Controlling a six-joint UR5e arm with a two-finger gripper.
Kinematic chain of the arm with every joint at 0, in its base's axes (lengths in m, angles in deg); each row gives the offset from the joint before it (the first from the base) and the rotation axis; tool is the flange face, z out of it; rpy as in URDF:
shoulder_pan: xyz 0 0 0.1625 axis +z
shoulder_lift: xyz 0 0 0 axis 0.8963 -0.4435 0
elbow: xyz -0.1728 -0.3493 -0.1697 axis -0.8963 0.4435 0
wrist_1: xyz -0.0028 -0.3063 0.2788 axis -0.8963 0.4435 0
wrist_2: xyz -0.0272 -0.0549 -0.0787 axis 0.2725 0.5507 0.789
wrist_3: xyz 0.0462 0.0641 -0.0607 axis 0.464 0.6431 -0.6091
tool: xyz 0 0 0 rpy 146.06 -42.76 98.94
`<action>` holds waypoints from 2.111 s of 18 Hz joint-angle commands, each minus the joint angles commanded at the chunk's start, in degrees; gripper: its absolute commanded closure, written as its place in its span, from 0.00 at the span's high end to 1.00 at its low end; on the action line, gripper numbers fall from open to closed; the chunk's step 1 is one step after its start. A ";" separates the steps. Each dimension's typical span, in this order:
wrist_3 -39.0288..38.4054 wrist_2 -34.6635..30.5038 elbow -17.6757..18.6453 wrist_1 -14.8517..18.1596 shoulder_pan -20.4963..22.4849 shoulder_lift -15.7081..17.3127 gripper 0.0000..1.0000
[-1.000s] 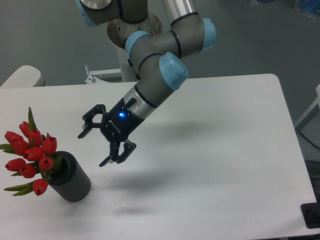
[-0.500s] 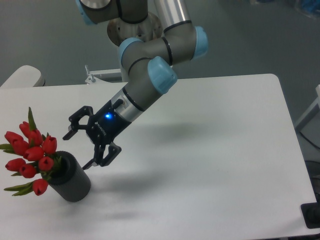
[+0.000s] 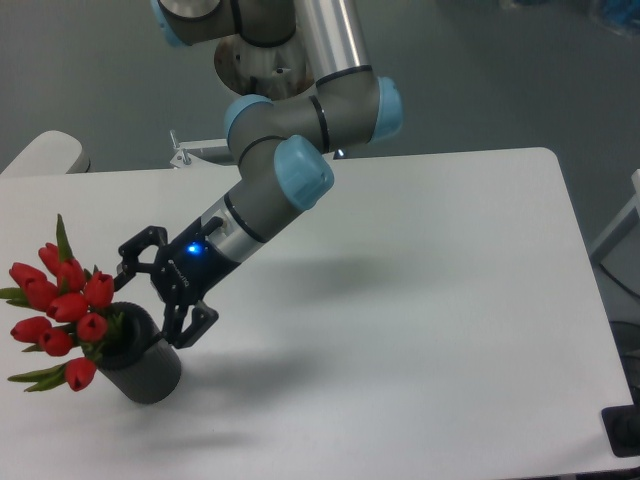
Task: Pick up the flowers from the vase
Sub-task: 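Move the open gripper to the tulip stems just above the vase rim, then close the gripper around the red tulip stems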
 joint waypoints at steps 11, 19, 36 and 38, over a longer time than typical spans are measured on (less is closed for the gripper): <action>0.70 -0.18 0.00 -0.09 -1.58 0.09 1.00; 1.32 -0.35 -0.26 -0.09 -2.19 -0.35 1.00; 1.06 -0.79 -0.96 -0.18 -3.08 -0.26 0.51; 0.97 -0.79 -1.23 -0.18 -3.16 -0.26 0.48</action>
